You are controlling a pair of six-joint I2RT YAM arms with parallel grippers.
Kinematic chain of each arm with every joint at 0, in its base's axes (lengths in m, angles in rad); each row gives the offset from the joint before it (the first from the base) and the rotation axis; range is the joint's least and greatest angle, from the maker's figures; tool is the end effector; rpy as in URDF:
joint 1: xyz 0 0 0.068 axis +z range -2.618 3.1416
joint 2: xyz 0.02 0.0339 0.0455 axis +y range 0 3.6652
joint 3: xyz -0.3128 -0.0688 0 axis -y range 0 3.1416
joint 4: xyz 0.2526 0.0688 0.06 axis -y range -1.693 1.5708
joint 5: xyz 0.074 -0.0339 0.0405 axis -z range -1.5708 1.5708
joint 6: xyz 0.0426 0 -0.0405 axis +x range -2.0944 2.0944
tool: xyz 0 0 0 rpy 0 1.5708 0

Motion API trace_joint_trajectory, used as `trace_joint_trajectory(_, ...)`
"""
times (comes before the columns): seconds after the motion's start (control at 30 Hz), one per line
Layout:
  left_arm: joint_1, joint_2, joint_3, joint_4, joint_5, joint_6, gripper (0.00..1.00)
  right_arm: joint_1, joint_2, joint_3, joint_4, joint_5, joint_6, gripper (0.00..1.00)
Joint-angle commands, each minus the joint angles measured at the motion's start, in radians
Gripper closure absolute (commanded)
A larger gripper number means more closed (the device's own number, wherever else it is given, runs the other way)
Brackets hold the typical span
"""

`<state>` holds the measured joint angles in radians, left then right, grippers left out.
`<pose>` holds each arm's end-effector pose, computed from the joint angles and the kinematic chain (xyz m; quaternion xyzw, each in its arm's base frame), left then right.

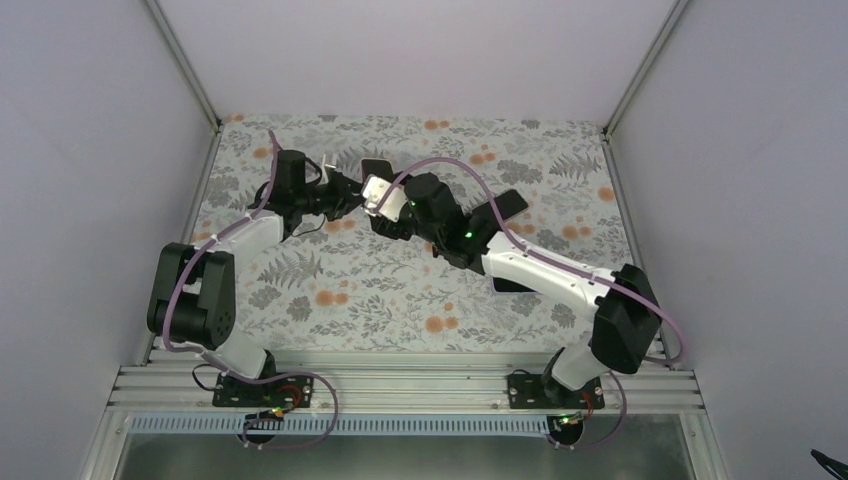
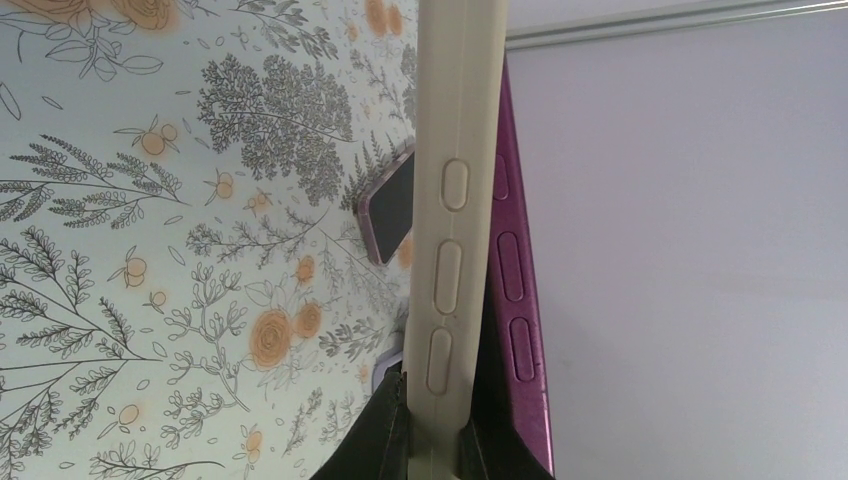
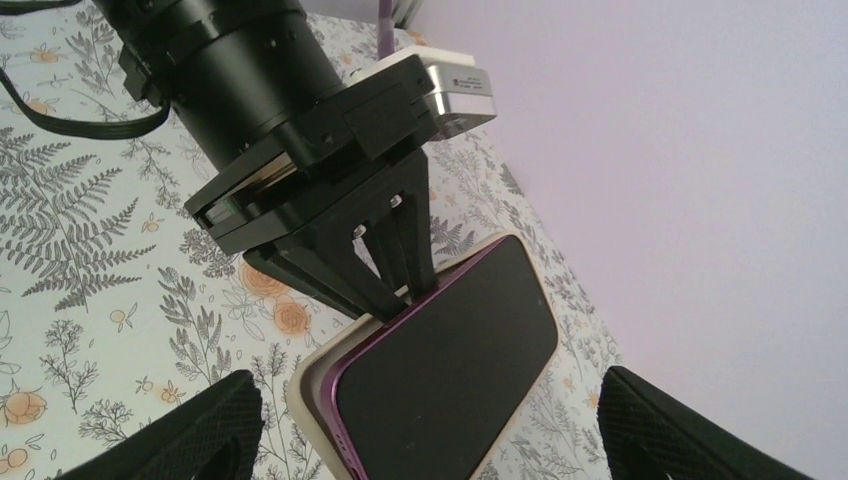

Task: Take the phone out of the phone case
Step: Remove the phone case from the phone.

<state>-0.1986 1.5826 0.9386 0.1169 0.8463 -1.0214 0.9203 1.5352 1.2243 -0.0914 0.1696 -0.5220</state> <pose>0.3369 -0.1003 0.2712 -0.1285 0.8063 -0.5522 0.1686 0.2325 0.2936 0.3605 -0.5137 0.6551 0.0395 0.5527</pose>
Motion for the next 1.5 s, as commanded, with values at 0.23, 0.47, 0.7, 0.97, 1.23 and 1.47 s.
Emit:
trace_joint_trajectory(0.23,-0.002,-0.017,0.029,0.059,0.028,-0.009,0.98,-0.008,0.090,0.046,0.031,0.074,0.012,0.23)
trace_joint_trajectory(0.47,-0.001,-0.017,0.024,0.066,0.034,-0.014,0.98,-0.008,0.120,0.013,0.130,0.202,-0.046,0.27)
trace_joint_trajectory(0.7,-0.007,-0.013,0.023,0.075,0.039,-0.021,0.98,0.002,0.168,-0.044,0.258,0.284,-0.144,0.30)
trace_joint_trajectory(0.97,-0.018,-0.003,0.026,0.076,0.045,-0.023,0.98,0.008,0.199,-0.087,0.376,0.372,-0.230,0.40)
trace_joint_trajectory(1.23,-0.019,0.005,0.027,0.064,0.037,-0.014,0.98,0.003,0.211,-0.082,0.394,0.391,-0.245,0.58)
trace_joint_trajectory(1.47,-0.018,0.004,0.026,0.043,0.013,0.002,0.98,-0.017,0.198,-0.074,0.393,0.389,-0.237,0.80)
